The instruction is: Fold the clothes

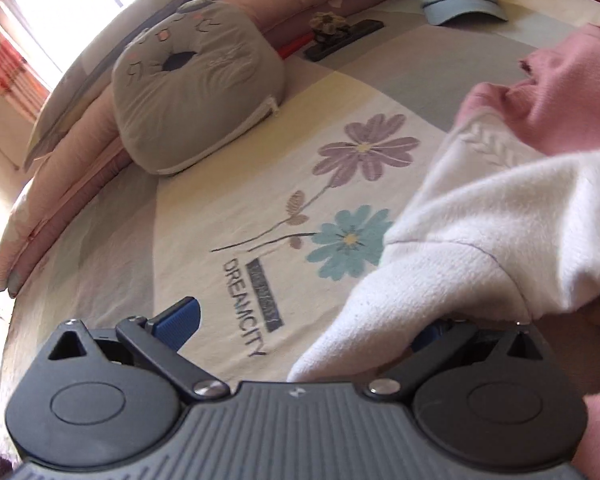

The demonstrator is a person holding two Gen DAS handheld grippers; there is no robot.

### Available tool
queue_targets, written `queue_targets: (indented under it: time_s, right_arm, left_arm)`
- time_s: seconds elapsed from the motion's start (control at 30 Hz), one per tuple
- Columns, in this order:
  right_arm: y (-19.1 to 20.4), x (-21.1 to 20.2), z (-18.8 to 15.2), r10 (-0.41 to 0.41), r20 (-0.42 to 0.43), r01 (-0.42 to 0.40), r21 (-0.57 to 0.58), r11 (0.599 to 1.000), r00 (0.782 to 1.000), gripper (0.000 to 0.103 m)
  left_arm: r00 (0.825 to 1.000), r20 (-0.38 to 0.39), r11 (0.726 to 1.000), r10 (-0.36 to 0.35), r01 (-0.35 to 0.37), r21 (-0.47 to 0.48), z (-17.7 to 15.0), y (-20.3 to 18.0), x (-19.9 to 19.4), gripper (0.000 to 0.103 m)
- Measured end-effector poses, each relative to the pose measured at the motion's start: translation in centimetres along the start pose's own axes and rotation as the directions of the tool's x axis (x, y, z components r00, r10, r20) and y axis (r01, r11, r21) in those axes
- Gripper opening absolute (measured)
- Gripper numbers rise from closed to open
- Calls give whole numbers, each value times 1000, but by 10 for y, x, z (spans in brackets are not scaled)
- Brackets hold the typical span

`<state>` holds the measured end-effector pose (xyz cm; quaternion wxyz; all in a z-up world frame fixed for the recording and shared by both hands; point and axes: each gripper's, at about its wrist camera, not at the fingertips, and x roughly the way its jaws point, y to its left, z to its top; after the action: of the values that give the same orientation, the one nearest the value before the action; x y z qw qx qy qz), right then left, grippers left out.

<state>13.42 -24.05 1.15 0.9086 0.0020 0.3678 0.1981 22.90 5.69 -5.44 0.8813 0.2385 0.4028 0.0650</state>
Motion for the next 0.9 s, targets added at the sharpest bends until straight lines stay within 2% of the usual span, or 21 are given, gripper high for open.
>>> queue_targets:
  time_s: [0.13, 0.2, 0.37, 0.57, 0.67, 0.9]
  right_arm:
    - [-6, 2, 0, -6, 6, 5, 31, 1000, 1000, 102]
    - [-7, 3, -1, -9, 7, 8, 42, 999, 1000, 102]
    - [-11, 6, -7, -14, -1, 14, 75, 997, 1000, 102]
    - [-14, 9, -13, -38, -12, 39, 96, 995, 999, 102]
    - [-14, 14, -17, -38, -19, 40, 106, 994, 999, 102]
    - [-10, 25, -23, -17, -48, 23, 122, 992, 999, 102]
  left_arm:
    - [999, -5, 997, 43, -44, -70, 9, 34, 14, 103]
    - [997, -10, 994, 80, -81, -79, 14, 45, 21, 103]
    - [993, -20, 989, 114, -115, -88, 27, 71, 38, 103]
    - [976, -75, 969, 206, -214, -126, 37, 102, 60, 103]
    - [982, -101, 974, 160, -174, -144, 31, 104, 62, 103]
    - [998, -67, 996, 22, -28, -85, 17, 77, 30, 102]
